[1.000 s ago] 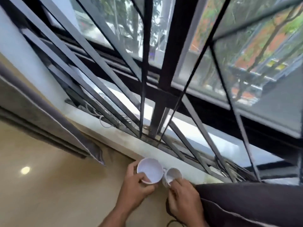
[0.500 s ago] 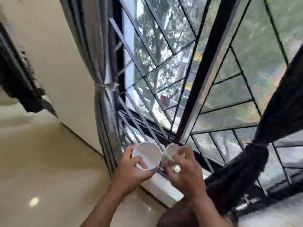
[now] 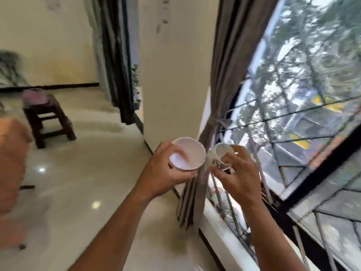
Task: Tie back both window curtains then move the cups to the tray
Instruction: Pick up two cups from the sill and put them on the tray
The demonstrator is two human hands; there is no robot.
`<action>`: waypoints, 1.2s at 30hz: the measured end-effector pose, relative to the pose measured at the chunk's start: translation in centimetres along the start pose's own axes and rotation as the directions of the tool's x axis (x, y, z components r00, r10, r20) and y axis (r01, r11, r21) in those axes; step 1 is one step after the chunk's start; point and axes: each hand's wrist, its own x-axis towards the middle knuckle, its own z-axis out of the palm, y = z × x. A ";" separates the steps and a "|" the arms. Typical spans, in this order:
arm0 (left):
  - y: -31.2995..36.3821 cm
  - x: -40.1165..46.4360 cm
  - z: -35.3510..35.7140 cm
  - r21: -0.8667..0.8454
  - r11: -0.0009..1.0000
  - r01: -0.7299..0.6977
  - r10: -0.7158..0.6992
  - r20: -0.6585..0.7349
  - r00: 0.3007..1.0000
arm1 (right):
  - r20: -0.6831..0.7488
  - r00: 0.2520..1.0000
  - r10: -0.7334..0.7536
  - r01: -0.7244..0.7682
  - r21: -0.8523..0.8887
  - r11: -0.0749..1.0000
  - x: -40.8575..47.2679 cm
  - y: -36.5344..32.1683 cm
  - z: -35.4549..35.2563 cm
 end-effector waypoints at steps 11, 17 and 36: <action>-5.5 -5.8 -15.1 0.089 0.934 0.345 -0.265 -0.475 0.839 | 0.254 0.923 -0.290 0.158 0.435 0.886 7.1 -14.2 15.0; -6.0 -12.8 -18.4 0.111 0.815 0.569 -0.342 -0.700 0.627 | 0.409 0.727 -0.552 0.168 0.673 0.721 6.5 -20.6 23.0; -0.8 -29.9 -9.1 -0.362 0.380 0.851 -0.152 -0.932 -0.328 | 0.231 -0.142 -0.963 -0.007 0.972 0.234 -9.7 -32.0 32.0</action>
